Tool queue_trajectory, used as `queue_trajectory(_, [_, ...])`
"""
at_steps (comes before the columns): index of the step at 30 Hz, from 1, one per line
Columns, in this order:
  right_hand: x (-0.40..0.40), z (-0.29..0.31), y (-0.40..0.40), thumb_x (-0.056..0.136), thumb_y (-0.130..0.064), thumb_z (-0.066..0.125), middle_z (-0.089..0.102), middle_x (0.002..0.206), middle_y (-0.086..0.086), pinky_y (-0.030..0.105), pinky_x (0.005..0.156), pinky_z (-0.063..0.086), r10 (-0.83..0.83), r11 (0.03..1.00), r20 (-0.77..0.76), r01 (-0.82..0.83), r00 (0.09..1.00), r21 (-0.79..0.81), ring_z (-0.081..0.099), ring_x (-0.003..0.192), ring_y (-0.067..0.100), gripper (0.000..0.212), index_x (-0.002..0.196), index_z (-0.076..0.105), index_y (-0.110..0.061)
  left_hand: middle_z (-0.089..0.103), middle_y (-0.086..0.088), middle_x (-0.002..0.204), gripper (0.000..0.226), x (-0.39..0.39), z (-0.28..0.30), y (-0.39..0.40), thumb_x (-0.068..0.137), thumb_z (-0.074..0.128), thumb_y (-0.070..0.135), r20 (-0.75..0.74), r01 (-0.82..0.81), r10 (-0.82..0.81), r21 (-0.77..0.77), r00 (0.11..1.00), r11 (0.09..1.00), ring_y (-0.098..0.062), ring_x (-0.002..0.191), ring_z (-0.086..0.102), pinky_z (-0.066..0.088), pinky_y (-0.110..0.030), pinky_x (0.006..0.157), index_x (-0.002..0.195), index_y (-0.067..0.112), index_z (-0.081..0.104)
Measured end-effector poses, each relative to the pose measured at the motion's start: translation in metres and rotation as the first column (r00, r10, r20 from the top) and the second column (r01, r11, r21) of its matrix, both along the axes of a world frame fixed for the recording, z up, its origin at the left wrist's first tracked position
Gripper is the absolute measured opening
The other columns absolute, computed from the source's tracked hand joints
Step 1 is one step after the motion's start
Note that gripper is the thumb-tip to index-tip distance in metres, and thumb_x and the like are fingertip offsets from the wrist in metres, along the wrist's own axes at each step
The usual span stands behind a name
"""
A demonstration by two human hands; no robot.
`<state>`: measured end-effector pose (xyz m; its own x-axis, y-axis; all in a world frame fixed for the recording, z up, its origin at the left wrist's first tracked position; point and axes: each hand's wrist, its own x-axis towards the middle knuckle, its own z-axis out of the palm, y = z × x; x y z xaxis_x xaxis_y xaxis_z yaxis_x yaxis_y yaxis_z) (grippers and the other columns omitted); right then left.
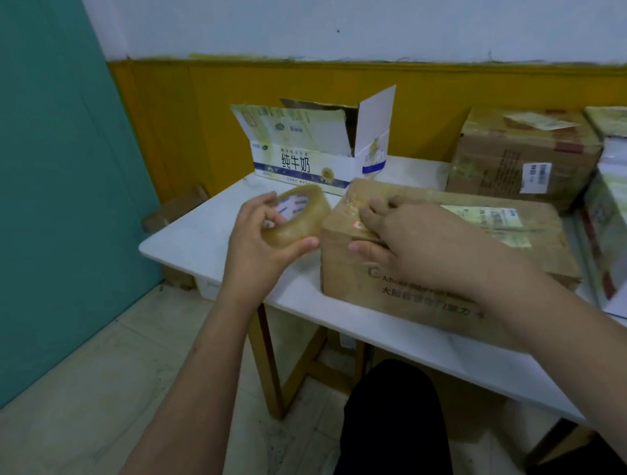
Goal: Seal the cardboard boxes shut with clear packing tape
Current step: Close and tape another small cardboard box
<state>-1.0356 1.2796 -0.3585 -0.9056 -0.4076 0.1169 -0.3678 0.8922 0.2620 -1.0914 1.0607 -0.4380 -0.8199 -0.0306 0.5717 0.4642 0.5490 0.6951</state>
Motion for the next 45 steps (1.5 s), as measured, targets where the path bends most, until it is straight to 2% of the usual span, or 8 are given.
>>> queue_trajectory(9, [0.010,0.007,0.009,0.090,-0.066,0.015,0.011,0.166,-0.003,0.031,0.120,0.017,0.164,0.986,0.115,-0.159,0.980,-0.056,0.007,0.153,0.017,0.082,0.159,0.012,-0.021,0.059,0.011,0.130,0.031,0.049,0.027,-0.041,0.088,0.077,0.031,0.124,0.175,-0.141,-0.333,0.982,0.927,-0.007,0.124,0.047,0.043,-0.028,0.101,0.115,0.026,0.063])
queue_trajectory(17, [0.007,0.016,0.014,0.100,-0.053,0.039,0.010,0.163,-0.016,0.013,0.112,0.008,0.297,0.942,0.227,-0.245,0.928,-0.229,0.006,0.140,-0.011,0.064,0.157,0.022,-0.030,0.072,0.002,0.121,0.059,0.049,0.032,-0.014,0.088,0.060,0.067,0.022,-0.202,0.249,-0.520,0.968,0.830,-0.017,0.117,0.061,0.024,-0.037,0.119,0.127,0.022,0.064])
queue_trajectory(20, [0.013,0.018,0.013,0.098,-0.060,0.036,0.026,0.161,-0.013,0.025,0.118,0.021,0.256,0.947,0.249,-0.191,0.934,-0.257,0.021,0.144,-0.001,0.063,0.154,0.030,-0.032,0.073,0.000,0.116,0.067,0.041,0.034,-0.011,0.083,0.058,0.072,0.053,-0.187,0.257,-0.551,0.965,0.813,-0.021,0.107,0.063,0.044,-0.035,0.090,0.126,0.021,0.063])
queue_trajectory(23, [0.019,0.016,-0.018,0.087,-0.080,0.029,0.062,0.107,-0.001,0.039,0.079,0.048,0.125,0.941,0.099,-0.086,0.987,-0.328,0.058,0.099,0.021,0.067,0.115,0.051,-0.023,0.071,0.001,0.113,0.063,0.045,0.030,-0.011,0.086,0.054,0.071,0.068,-0.189,0.277,-0.574,0.959,0.797,-0.021,0.100,0.066,0.041,-0.032,0.071,0.125,0.021,0.058])
queue_trajectory(31, [0.018,-0.028,-0.047,0.073,-0.042,0.072,0.058,0.066,0.000,0.024,0.054,0.024,0.043,0.917,-0.465,-0.220,0.884,-0.334,0.059,0.059,0.021,0.038,0.093,0.058,-0.013,0.057,0.006,0.110,0.059,0.052,0.018,-0.022,0.083,0.073,0.055,0.363,0.157,-0.007,-0.386,0.932,0.909,-0.014,0.095,0.059,0.054,-0.039,0.078,0.119,0.024,0.040])
queue_trajectory(36, [0.008,-0.026,-0.028,0.084,-0.046,0.060,0.062,0.080,-0.002,0.028,0.063,0.024,0.112,0.902,-0.368,-0.249,0.923,-0.352,0.058,0.072,0.024,0.032,0.100,0.055,-0.018,0.053,0.018,0.116,0.053,0.060,0.022,-0.029,0.087,0.074,0.046,0.412,0.337,-0.144,-0.444,0.900,0.830,-0.005,0.098,0.055,0.045,-0.016,0.073,0.124,0.029,0.040])
queue_trajectory(39, [0.005,-0.025,-0.016,0.090,-0.047,0.056,0.068,0.102,-0.001,0.028,0.069,0.028,0.187,0.903,-0.256,-0.268,0.949,-0.335,0.060,0.090,0.025,0.040,0.117,0.054,-0.018,0.053,-0.001,0.141,0.057,0.055,0.034,-0.035,0.090,0.065,0.054,0.238,0.163,0.003,-0.676,0.971,0.719,-0.014,0.115,0.052,0.039,-0.023,0.085,0.130,0.018,0.048])
queue_trajectory(45, [0.005,-0.026,0.003,0.089,-0.049,0.049,0.060,0.133,-0.007,0.022,0.089,0.024,0.313,0.820,-0.122,-0.333,0.942,-0.465,0.047,0.114,0.009,0.053,0.136,0.051,-0.022,0.063,-0.004,0.103,0.080,0.025,0.060,-0.043,0.085,0.051,0.076,0.148,0.015,0.184,-0.817,0.972,0.577,-0.021,0.090,0.054,0.040,-0.034,0.068,0.128,0.009,0.051])
